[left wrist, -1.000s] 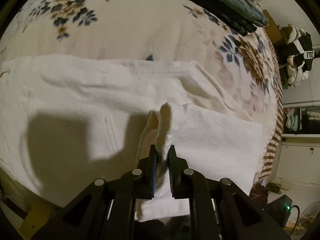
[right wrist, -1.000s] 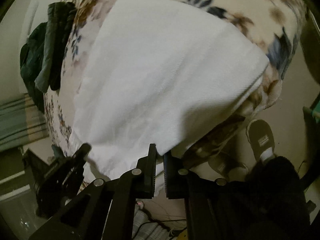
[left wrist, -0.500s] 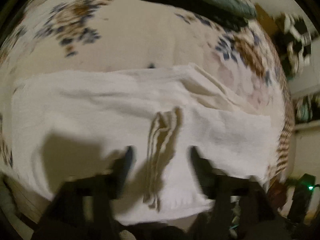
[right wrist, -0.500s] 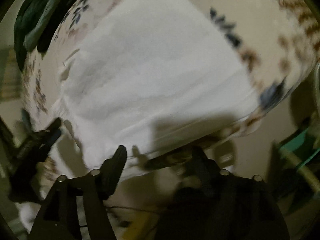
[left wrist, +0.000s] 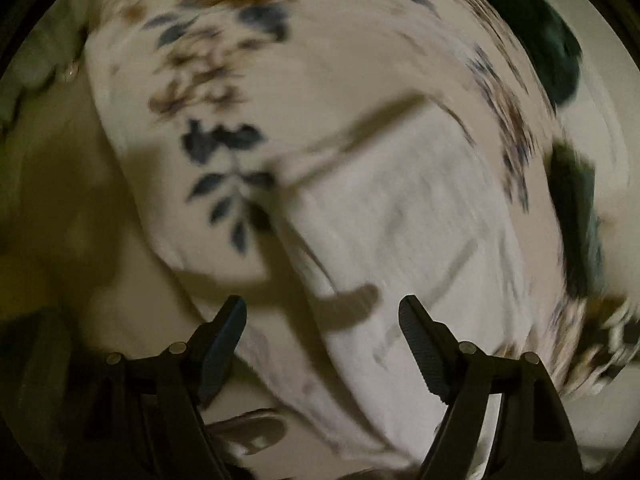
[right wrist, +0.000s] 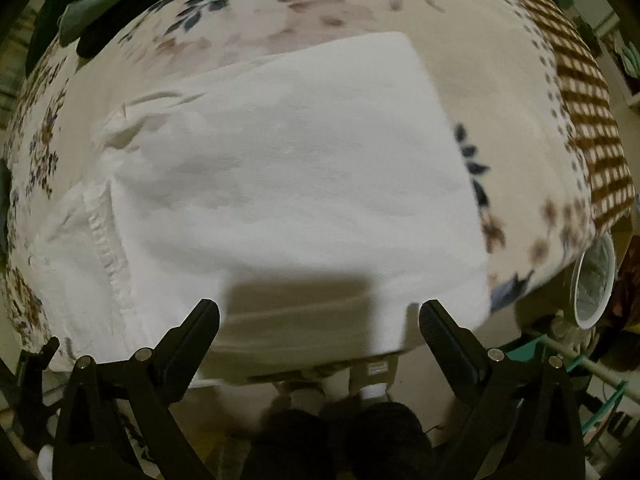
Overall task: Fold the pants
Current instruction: 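Grasp the folded trousers again with the left gripper and lift them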
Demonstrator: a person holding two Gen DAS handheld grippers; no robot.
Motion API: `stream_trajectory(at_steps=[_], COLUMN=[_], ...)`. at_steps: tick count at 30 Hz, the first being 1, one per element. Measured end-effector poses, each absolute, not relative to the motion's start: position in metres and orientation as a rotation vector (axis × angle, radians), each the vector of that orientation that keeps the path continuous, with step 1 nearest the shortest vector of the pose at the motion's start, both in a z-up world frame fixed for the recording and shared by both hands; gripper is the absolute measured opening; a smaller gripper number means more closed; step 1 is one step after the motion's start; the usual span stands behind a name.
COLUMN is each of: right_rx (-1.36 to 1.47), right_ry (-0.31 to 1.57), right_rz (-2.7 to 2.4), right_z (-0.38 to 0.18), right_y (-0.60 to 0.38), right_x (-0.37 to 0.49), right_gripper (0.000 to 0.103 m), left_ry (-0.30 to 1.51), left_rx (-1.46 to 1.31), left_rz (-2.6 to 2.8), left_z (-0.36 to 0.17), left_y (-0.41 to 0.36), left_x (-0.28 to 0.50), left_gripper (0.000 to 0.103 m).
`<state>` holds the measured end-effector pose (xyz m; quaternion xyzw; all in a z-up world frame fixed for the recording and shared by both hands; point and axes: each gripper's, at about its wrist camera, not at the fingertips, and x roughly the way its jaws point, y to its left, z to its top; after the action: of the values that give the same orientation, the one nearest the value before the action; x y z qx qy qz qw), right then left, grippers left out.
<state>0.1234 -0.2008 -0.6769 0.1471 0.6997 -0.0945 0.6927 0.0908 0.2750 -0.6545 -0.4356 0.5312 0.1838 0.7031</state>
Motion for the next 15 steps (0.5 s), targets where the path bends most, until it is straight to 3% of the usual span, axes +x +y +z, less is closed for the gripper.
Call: stream_trajectory(at_steps=[1,2,5,7,12,15], right_rx=[0.322,0.308,0.274,0.267,0.266,0.270], right_ry=[1.565,1.569,1.588,1.598,1.610,1.614], right_rz=[-0.209,-0.206,-0.208,-0.212,-0.226,-0.220], right_z=[-0.677,-0.677,-0.681,-0.686,-0.692,-0.693], right_y=[-0.197,-0.191,-0.175,-0.164,-0.151,-0.144], right_x=[0.125,0.129,0.139,0.143,0.149,0.152], right_gripper=[0.102,0.102,0.102,0.102,0.102,0.102], left_ry=[1.156,1.137,1.106,1.083,1.039,1.082], left_rx=[-0.989,-0.985,-0.954,-0.923,-0.849,-0.864], left_rz=[0.402,0.404,0.356,0.330,0.306,0.323], left_z=[-0.657,-0.658,-0.653,-0.646,-0.625,-0.649], left_y=[0.281,0.284,0.285,0.282,0.280,0.288], left_x=[0.092,0.095,0.110,0.115,0.121,0.128], left_gripper=[0.061,0.039,0.016,0.011,0.010,0.011])
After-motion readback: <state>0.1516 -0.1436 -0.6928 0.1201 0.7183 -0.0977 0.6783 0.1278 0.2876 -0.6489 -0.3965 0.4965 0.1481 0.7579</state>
